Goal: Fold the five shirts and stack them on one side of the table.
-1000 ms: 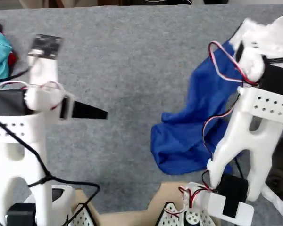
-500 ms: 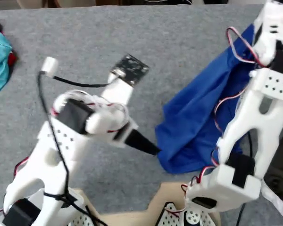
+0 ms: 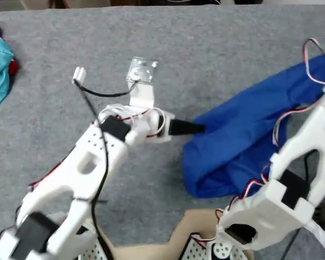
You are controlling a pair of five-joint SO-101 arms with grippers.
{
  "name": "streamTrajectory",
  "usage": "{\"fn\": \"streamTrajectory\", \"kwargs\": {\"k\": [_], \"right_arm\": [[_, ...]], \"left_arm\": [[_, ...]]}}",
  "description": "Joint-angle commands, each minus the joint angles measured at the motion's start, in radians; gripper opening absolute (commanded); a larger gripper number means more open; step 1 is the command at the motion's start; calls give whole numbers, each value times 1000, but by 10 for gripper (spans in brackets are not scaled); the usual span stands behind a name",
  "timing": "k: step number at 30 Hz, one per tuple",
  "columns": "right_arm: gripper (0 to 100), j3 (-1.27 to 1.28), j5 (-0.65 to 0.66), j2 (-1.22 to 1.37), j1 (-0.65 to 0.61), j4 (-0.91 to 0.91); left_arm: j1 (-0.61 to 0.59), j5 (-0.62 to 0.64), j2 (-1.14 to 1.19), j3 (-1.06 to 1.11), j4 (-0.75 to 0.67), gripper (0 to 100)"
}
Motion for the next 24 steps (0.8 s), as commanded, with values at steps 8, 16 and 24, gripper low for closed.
{"fn": "streamTrajectory", "kwargs": {"k": [8, 16, 24], "right_arm": [[5, -54, 115, -2, 176, 299], [5, -54, 144, -5, 234, 364], [5, -54, 144, -5, 252, 365]], "left_arm": [[-6, 63, 432, -407, -32, 551], [123, 58, 743, -789, 157, 550], [132, -21, 1017, -1129, 368, 552]]}}
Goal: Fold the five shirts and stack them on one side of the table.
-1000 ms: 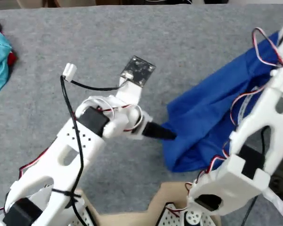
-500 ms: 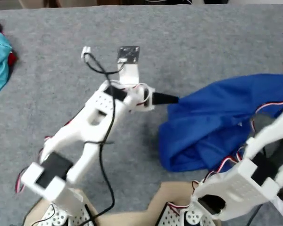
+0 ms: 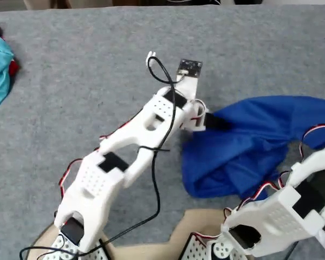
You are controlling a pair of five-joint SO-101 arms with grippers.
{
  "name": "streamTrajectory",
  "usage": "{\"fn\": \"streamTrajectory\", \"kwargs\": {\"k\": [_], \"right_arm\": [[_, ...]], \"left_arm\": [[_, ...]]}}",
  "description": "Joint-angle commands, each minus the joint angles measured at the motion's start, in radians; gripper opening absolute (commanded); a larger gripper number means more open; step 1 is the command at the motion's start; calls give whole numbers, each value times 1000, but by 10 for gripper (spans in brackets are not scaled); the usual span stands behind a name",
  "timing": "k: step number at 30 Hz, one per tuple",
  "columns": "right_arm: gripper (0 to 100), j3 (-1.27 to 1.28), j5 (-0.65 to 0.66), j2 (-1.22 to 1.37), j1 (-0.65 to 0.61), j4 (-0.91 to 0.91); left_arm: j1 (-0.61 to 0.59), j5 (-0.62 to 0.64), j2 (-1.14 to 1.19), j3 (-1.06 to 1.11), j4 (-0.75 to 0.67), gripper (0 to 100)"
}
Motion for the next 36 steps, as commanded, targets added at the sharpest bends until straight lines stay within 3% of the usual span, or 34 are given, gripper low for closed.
{"fn": "streamTrajectory", "kwargs": {"k": [1, 9, 13, 19, 24, 36], "right_arm": [[5, -54, 8, -13, 22, 3], [5, -54, 41, -12, 22, 5], [5, -53, 41, -7, 19, 5], [5, -53, 41, -10, 21, 5], [5, -53, 41, -12, 18, 5], [5, -53, 41, -8, 15, 38]], "left_arm": [[14, -77, 41, -190, 137, 550], [15, -296, 45, -517, 557, 549], [57, -431, 56, -618, 684, 543], [52, -482, 74, -608, 678, 335], [17, -482, 166, -617, 594, 195], [41, -511, 259, -617, 583, 210]]}}
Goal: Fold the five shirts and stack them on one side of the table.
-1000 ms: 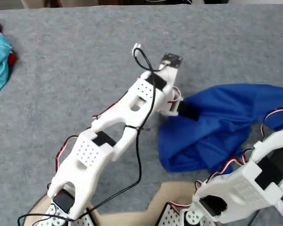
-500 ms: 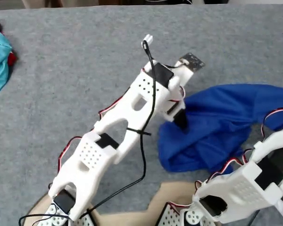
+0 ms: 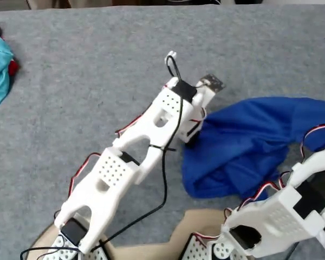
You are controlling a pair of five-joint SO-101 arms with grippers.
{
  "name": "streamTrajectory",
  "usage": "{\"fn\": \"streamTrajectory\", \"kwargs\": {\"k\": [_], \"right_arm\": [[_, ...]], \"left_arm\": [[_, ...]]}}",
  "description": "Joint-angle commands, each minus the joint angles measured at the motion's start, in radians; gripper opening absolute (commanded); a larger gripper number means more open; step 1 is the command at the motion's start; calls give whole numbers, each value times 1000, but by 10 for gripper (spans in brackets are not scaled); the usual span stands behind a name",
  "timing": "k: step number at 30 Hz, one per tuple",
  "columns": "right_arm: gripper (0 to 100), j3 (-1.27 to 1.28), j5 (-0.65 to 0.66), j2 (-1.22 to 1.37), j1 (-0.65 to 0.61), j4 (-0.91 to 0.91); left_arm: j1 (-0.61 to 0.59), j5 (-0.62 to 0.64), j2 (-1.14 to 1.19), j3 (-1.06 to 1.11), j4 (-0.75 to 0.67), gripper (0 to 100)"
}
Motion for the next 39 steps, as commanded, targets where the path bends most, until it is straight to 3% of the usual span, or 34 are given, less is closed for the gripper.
{"fn": "streamTrajectory", "kwargs": {"k": [1, 12, 35, 39], "right_arm": [[5, -53, 6, -7, 12, 5], [5, -53, 6, -7, 15, 5], [5, -53, 5, -5, 10, -2], [5, -53, 2, -5, 10, -2]], "left_arm": [[32, -21, -16, -46, -5, 209], [52, -34, -21, -120, 52, 208], [80, -43, 102, -74, 15, 206], [80, -41, 102, -74, 15, 110]]}}
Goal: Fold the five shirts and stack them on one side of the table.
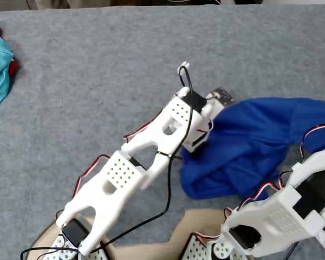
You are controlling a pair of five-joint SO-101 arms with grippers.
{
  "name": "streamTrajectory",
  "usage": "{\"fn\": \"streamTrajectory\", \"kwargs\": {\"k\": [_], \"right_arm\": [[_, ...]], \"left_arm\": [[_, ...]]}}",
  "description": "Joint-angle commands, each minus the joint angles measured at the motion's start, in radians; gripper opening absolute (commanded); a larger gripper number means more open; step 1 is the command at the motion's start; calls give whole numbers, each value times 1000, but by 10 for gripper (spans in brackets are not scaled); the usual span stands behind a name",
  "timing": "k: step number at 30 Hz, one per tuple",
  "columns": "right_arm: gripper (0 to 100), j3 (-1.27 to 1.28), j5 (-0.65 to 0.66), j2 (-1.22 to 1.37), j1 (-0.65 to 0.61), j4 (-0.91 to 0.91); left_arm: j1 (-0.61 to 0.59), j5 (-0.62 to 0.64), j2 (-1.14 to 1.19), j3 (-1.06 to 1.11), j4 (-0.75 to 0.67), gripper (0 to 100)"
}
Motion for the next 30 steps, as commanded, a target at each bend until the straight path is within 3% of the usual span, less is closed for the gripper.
{"fn": "streamTrajectory", "kwargs": {"k": [1, 4, 11, 20, 26, 30], "right_arm": [[5, -53, 2, -5, 10, -2], [5, -53, 2, -5, 10, -2], [5, -53, 5, -5, 10, 2], [5, -73, -8, -21, -65, 5], [5, -142, -167, -84, -228, -2], [5, -259, -293, -110, -343, -3]], "left_arm": [[12, 0, -1, -6, -6, 72], [26, 43, -1, -6, -6, 22], [48, 54, -8, -20, -8, 19], [-103, 48, -108, -367, 75, 19], [-221, 48, -243, -589, 75, 19], [-267, 48, -383, -589, 75, 19]]}}
